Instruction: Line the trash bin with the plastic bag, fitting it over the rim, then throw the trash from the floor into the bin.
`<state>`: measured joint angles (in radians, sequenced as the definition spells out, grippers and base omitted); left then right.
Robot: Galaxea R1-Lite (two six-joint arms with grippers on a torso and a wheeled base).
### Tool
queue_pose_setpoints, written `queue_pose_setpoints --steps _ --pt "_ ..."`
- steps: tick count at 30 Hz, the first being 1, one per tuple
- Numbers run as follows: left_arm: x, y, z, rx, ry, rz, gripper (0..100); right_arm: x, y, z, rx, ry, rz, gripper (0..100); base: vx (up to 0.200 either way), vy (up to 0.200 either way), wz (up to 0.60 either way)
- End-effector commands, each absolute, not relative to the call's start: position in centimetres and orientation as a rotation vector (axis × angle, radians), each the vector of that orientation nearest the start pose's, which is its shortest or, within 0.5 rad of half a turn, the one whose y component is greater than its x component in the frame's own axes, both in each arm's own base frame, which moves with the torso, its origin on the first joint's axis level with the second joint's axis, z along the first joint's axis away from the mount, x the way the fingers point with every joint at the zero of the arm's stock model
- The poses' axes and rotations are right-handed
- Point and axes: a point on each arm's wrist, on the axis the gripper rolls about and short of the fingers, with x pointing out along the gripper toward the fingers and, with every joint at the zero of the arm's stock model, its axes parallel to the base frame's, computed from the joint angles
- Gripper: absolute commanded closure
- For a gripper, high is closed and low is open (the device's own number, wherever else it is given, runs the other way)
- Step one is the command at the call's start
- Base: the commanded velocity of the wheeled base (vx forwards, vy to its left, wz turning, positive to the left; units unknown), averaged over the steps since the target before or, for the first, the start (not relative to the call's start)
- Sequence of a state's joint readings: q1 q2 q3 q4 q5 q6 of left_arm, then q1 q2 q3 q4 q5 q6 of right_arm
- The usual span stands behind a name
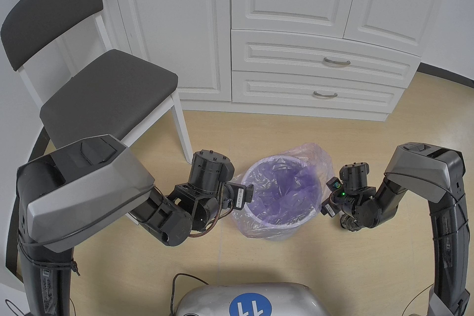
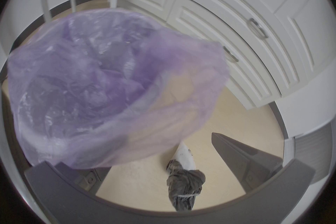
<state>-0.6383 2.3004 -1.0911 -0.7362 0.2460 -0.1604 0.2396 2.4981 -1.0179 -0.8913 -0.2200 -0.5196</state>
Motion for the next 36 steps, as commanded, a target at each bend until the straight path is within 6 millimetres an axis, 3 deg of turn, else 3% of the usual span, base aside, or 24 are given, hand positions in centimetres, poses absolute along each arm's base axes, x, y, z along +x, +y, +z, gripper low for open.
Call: queue_pose_setpoints --steps 1,19,24,28,30,31,35,36 --pt "34.4 -24.7 4.0 0.042 0.449 -0.347 0 42.5 8.5 -4.5 -0.584 0.527 0.109 0 0.000 0.000 0.00" --pt "34.6 -24.8 4.0 0.022 0.425 -0.347 0 50.4 7.1 -6.0 -0.348 0.331 -0.110 0 0.000 0.000 0.00" --pt "34.6 -24.8 3.7 0.018 0.417 -0.345 0 50.9 6.2 -6.2 -0.348 0.328 -0.152 0 0.000 0.000 0.00" --pt "34.6 -24.6 3.2 0.009 0.426 -0.341 0 50.1 5.1 -2.8 -0.383 0.309 -0.269 0 0.000 0.000 0.00" --pt "34.6 -24.6 3.2 0.007 0.426 -0.341 0 50.0 5.1 -2.6 -0.387 0.311 -0.275 0 0.000 0.000 0.00" --pt "34.5 -24.6 3.2 -0.003 0.431 -0.338 0 48.9 5.3 0.3 -0.398 0.277 -0.298 0 0.000 0.000 0.00" --pt "34.4 -24.3 2.9 -0.007 0.445 -0.331 0 47.3 5.7 2.7 -0.425 0.226 -0.299 0 0.000 0.000 0.00" --pt "34.2 -24.0 2.9 -0.004 0.451 -0.324 0 46.3 6.5 4.1 -0.447 0.171 -0.289 0 0.000 0.000 0.00"
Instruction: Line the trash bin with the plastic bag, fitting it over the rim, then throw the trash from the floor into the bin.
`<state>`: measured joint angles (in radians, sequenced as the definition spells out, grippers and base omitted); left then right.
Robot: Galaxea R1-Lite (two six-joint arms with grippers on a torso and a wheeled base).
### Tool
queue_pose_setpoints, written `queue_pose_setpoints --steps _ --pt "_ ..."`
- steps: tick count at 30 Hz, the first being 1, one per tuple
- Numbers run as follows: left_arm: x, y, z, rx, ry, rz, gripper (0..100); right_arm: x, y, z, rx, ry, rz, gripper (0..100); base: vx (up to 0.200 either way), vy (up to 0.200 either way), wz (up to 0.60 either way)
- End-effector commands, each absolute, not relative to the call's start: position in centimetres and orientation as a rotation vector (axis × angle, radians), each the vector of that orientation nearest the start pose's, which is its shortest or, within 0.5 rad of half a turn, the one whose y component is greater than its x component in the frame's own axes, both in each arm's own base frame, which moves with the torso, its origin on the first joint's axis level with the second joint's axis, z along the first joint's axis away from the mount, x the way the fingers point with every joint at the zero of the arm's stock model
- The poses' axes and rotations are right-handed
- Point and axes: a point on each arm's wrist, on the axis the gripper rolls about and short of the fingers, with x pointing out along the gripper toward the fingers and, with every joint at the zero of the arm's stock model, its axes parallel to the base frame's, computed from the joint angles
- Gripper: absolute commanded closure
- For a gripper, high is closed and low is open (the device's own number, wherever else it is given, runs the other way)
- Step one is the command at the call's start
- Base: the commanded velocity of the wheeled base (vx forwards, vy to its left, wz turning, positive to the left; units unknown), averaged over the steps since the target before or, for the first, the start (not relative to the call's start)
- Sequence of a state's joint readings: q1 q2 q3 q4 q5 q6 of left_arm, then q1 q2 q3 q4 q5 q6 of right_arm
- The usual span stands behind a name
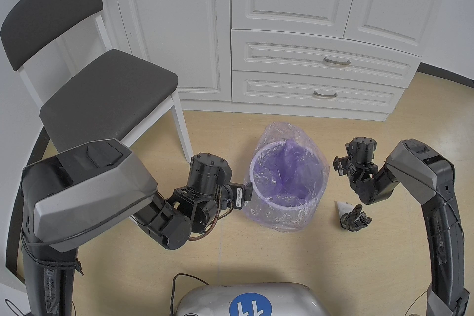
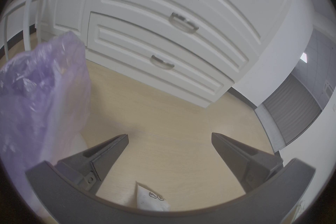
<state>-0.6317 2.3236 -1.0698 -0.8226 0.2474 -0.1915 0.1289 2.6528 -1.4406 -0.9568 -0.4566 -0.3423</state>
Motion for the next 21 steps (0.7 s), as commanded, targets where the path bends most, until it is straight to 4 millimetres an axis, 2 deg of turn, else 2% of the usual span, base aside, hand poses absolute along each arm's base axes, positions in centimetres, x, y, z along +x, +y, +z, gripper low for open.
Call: queue_pose_setpoints --steps 1,3,7,9,10,12,21 --pt "34.2 -23.8 2.9 -0.004 0.454 -0.321 0 45.9 7.0 4.5 -0.452 0.150 -0.282 0 0.000 0.000 0.00" --pt "34.1 -23.1 3.2 -0.007 0.450 -0.310 0 44.6 8.7 5.2 -0.458 0.112 -0.246 0 0.000 0.000 0.00" --pt "33.7 -21.7 4.0 -0.021 0.430 -0.291 0 42.0 13.5 5.3 -0.456 0.089 -0.128 0 0.000 0.000 0.00" --pt "33.3 -21.1 4.0 -0.018 0.435 -0.282 0 40.8 15.3 4.9 -0.446 0.109 -0.075 0 0.000 0.000 0.00" --pt "33.3 -21.1 4.0 -0.018 0.435 -0.282 0 40.8 15.3 4.9 -0.446 0.109 -0.075 0 0.000 0.000 0.00" --pt "32.8 -20.3 3.9 -0.016 0.438 -0.271 0 39.0 17.2 3.0 -0.460 0.191 0.009 0 0.000 0.000 0.00" --pt "32.5 -20.1 4.0 -0.020 0.428 -0.273 0 39.6 18.0 -2.0 -0.535 0.350 0.051 0 0.000 0.000 0.00"
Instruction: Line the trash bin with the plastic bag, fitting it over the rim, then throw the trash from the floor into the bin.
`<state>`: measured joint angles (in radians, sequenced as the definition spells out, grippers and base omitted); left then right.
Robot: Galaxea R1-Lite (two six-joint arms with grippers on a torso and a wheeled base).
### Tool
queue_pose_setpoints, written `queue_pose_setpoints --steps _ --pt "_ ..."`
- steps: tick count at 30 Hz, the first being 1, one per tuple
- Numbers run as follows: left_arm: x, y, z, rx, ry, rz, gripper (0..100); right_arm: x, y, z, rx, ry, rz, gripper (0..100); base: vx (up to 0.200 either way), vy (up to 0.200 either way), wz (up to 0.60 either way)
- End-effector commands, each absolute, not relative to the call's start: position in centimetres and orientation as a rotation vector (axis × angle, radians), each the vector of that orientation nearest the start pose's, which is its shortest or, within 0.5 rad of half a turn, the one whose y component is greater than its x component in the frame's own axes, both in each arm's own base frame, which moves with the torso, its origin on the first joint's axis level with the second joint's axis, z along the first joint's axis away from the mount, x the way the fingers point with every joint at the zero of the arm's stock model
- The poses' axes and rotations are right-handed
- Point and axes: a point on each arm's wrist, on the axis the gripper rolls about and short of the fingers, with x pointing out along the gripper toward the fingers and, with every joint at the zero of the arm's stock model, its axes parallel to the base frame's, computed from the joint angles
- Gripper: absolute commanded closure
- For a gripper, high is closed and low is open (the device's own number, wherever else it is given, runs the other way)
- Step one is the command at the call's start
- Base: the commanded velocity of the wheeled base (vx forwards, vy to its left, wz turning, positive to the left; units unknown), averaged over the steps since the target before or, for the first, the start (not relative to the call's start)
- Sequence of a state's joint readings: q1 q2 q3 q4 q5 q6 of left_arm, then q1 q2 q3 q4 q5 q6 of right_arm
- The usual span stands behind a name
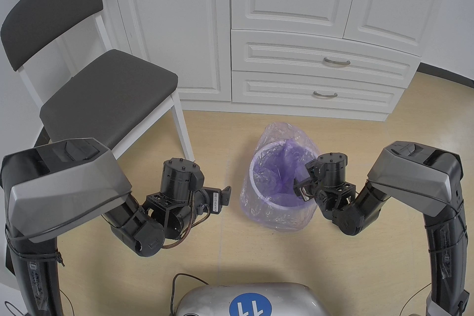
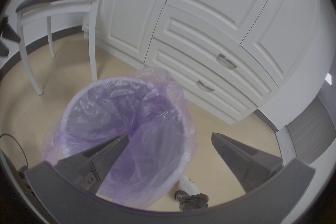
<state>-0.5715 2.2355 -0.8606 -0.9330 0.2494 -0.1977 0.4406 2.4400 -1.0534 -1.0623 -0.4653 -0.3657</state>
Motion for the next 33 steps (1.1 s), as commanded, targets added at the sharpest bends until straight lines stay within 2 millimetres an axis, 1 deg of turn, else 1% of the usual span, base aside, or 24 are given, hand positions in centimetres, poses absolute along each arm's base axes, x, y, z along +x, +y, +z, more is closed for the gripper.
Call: queue_pose_setpoints --steps 1,2,6,9,12,13,14,16,19,20,21,23,24,26,27,30,33 --pt "32.5 -20.1 4.0 -0.020 0.429 -0.274 0 39.6 18.1 -2.1 -0.536 0.353 0.051 0 0.000 0.000 0.00" --pt "32.5 -20.1 4.0 -0.021 0.427 -0.273 0 40.0 18.2 -2.8 -0.543 0.371 0.051 0 0.000 0.000 0.00" --pt "32.6 -19.9 4.0 -0.022 0.427 -0.268 0 40.8 18.3 -3.4 -0.548 0.371 0.035 0 0.000 0.000 0.00" --pt "32.7 -19.8 4.0 -0.021 0.427 -0.266 0 41.0 18.2 -3.1 -0.554 0.363 0.028 0 0.000 0.000 0.00" --pt "32.8 -19.7 4.1 -0.023 0.424 -0.263 0 41.2 17.6 -2.7 -0.571 0.360 0.003 0 0.000 0.000 0.00" --pt "32.8 -19.7 4.1 -0.023 0.424 -0.263 0 41.4 16.7 -2.2 -0.592 0.362 -0.030 0 0.000 0.000 0.00" --pt "32.8 -19.7 4.1 -0.024 0.424 -0.261 0 41.4 16.5 -2.1 -0.596 0.359 -0.038 0 0.000 0.000 0.00" --pt "32.8 -19.8 4.2 -0.025 0.421 -0.263 0 41.5 15.5 -1.4 -0.616 0.362 -0.064 0 0.000 0.000 0.00" --pt "32.8 -19.8 4.4 -0.027 0.416 -0.264 0 41.5 14.4 -0.3 -0.624 0.357 -0.086 0 0.000 0.000 0.00" --pt "32.8 -19.8 4.4 -0.027 0.416 -0.264 0 41.6 14.2 -0.2 -0.624 0.356 -0.091 0 0.000 0.000 0.00" --pt "32.8 -19.8 4.5 -0.028 0.414 -0.264 0 41.8 13.3 0.1 -0.630 0.360 -0.110 0 0.000 0.000 0.00" --pt "32.8 -19.7 4.5 -0.028 0.414 -0.264 0 42.1 12.3 0.2 -0.637 0.365 -0.131 0 0.000 0.000 0.00" --pt "32.8 -19.7 4.5 -0.028 0.414 -0.264 0 42.1 12.3 0.2 -0.637 0.365 -0.131 0 0.000 0.000 0.00" --pt "32.7 -19.7 4.7 -0.030 0.409 -0.265 0 42.3 11.5 0.4 -0.630 0.359 -0.150 0 0.000 0.000 0.00" --pt "32.8 -19.8 4.8 -0.031 0.406 -0.265 0 42.4 11.3 1.0 -0.623 0.341 -0.159 0 0.000 0.000 0.00" --pt "32.8 -19.8 4.7 -0.031 0.406 -0.267 0 42.1 11.0 1.8 -0.618 0.332 -0.165 0 0.000 0.000 0.00" --pt "32.8 -19.8 4.8 -0.032 0.404 -0.267 0 41.9 10.3 1.9 -0.622 0.346 -0.172 0 0.000 0.000 0.00"
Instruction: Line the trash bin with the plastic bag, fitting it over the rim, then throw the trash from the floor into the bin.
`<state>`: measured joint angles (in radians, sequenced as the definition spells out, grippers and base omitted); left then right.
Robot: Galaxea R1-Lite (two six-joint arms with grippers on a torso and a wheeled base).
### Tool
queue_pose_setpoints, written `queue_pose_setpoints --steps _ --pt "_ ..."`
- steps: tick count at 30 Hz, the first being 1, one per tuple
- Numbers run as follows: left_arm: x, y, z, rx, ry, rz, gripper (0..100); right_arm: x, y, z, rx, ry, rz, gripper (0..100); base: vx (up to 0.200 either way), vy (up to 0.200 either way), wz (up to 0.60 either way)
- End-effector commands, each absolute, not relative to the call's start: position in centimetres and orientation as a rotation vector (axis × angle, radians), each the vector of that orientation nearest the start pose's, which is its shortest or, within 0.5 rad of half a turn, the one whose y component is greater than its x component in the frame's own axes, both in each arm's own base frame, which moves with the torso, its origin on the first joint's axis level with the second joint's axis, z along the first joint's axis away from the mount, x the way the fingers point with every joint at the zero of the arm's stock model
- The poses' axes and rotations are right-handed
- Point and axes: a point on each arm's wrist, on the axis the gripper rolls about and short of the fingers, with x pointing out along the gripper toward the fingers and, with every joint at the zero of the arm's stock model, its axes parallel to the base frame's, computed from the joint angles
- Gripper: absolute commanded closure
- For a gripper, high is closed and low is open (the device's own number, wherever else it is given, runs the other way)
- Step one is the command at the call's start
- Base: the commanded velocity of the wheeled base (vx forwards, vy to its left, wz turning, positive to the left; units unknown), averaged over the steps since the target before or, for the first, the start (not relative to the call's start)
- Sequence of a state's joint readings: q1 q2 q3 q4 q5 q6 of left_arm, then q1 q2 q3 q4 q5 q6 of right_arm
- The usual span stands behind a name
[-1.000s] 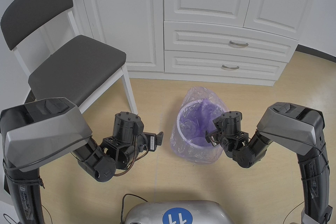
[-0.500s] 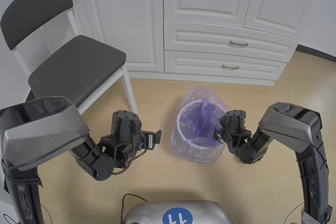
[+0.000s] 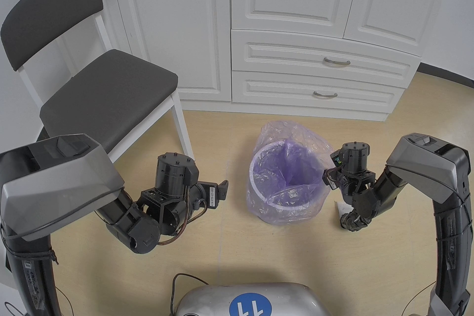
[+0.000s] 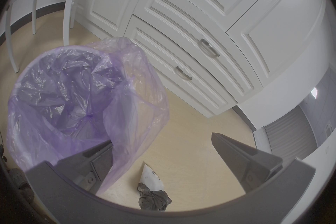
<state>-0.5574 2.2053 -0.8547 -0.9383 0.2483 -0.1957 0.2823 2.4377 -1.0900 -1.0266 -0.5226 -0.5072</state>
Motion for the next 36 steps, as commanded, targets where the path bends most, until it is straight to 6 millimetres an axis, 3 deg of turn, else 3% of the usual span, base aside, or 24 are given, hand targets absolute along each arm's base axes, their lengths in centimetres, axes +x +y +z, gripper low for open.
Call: queue_pose_setpoints --steps 1,11,16,22,36 --pt "32.8 -19.9 4.7 -0.031 0.406 -0.268 0 42.0 10.0 1.9 -0.621 0.351 -0.175 0 0.000 0.000 0.00" --pt "32.6 -20.5 4.3 -0.025 0.414 -0.287 0 41.6 8.1 0.8 -0.653 0.413 -0.192 0 0.000 0.000 0.00" --pt "32.6 -20.9 4.0 -0.030 0.407 -0.300 0 41.0 7.9 -1.0 -0.665 0.462 -0.140 0 0.000 0.000 0.00" --pt "32.8 -21.0 3.2 -0.031 0.402 -0.302 0 41.6 8.0 -3.9 -0.704 0.507 -0.120 0 0.000 0.000 0.00" --pt "33.6 -22.4 2.8 -0.036 0.379 -0.323 0 43.0 7.3 -6.5 -0.714 0.552 -0.092 0 0.000 0.000 0.00"
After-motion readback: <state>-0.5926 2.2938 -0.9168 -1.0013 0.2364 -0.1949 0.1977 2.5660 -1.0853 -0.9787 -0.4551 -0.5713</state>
